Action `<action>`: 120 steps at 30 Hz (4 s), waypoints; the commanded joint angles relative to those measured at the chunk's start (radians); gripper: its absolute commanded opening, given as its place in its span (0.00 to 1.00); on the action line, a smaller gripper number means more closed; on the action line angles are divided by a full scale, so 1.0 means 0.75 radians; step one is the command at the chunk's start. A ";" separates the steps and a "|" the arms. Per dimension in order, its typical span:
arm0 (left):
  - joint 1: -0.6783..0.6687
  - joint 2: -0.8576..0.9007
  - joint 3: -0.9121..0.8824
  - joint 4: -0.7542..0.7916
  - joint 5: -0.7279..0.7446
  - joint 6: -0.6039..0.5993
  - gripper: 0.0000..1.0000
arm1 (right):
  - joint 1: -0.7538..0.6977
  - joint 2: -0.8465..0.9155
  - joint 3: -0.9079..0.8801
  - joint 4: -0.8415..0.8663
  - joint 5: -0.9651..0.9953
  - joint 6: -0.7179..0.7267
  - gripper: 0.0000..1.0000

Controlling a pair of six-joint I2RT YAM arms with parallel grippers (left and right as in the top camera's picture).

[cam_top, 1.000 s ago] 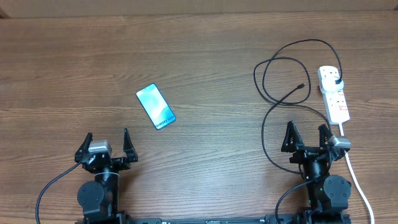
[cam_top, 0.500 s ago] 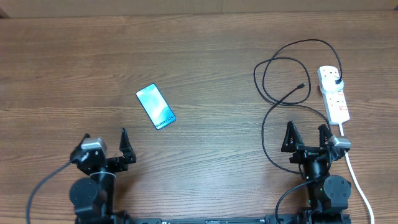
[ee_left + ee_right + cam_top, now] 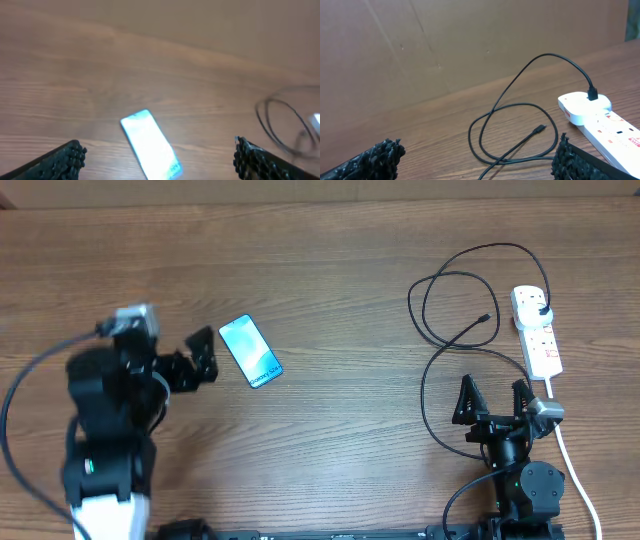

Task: Plug charger to phone and switch on socket
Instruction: 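Move the left gripper over the smartphone and lower onto it, then close the left gripper on the phone's edge and lift it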

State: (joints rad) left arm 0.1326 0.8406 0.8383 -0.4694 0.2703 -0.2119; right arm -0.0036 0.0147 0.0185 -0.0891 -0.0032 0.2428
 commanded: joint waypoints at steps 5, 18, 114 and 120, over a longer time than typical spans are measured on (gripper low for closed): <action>-0.291 0.515 0.537 -0.342 -0.155 -0.051 1.00 | 0.011 -0.013 -0.014 0.007 -0.013 -0.011 1.00; -0.395 0.925 0.611 -0.495 0.011 -0.047 1.00 | 0.011 -0.013 -0.014 0.007 -0.013 -0.011 1.00; -0.457 1.643 0.727 -0.504 -0.327 -0.484 0.80 | 0.011 -0.013 -0.014 0.007 -0.013 -0.011 1.00; -0.457 1.643 0.726 -0.525 -0.327 -0.484 0.87 | 0.011 -0.013 -0.014 0.007 -0.013 -0.011 1.00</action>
State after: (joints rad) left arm -0.2016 2.0369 1.3865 -0.8463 0.0372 -0.5949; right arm -0.0040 0.0147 0.0185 -0.0898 -0.0032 0.2424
